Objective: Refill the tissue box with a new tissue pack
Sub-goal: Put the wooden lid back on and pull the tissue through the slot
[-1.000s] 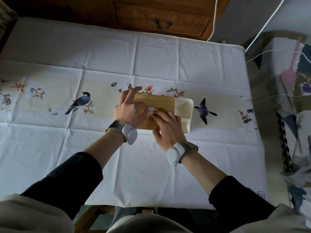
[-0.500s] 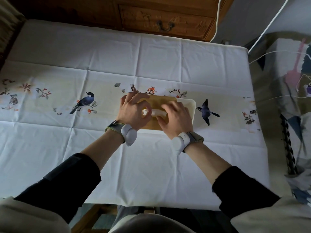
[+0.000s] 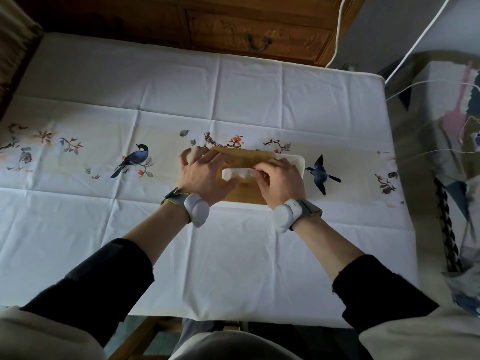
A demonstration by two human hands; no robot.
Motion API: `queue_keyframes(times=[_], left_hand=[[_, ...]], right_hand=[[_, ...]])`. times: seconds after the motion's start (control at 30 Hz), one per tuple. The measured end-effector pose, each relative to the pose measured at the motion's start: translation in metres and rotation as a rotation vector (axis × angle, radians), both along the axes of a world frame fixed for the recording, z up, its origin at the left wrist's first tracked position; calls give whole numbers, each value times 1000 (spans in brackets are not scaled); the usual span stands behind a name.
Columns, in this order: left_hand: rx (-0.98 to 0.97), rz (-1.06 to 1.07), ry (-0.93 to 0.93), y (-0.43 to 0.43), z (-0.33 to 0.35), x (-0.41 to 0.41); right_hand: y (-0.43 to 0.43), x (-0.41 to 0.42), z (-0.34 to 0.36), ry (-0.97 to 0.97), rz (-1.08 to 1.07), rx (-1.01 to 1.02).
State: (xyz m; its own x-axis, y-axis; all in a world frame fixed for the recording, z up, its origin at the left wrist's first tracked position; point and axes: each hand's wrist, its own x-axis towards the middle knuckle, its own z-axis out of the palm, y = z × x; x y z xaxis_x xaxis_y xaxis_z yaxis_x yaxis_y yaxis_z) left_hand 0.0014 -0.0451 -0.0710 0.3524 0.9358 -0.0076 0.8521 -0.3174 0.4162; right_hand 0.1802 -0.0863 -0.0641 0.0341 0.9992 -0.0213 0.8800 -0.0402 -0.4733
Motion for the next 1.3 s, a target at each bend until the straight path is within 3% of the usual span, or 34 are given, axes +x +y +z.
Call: queue_keyframes(times=[0.2,0.4,0.63,1.3], left_hand=[[15,81,63,0,-2,10],[9,176,-35,2,0,15],[-91,100,-239,8,2,-1],[-116,129,-310,8,-7,-9]], right_hand=[[1,2,0,43,-10,13],[2,4,-1,87,-46,17],[9,13,-4,194,-70,27],[19,17,-5,254,-6,77]])
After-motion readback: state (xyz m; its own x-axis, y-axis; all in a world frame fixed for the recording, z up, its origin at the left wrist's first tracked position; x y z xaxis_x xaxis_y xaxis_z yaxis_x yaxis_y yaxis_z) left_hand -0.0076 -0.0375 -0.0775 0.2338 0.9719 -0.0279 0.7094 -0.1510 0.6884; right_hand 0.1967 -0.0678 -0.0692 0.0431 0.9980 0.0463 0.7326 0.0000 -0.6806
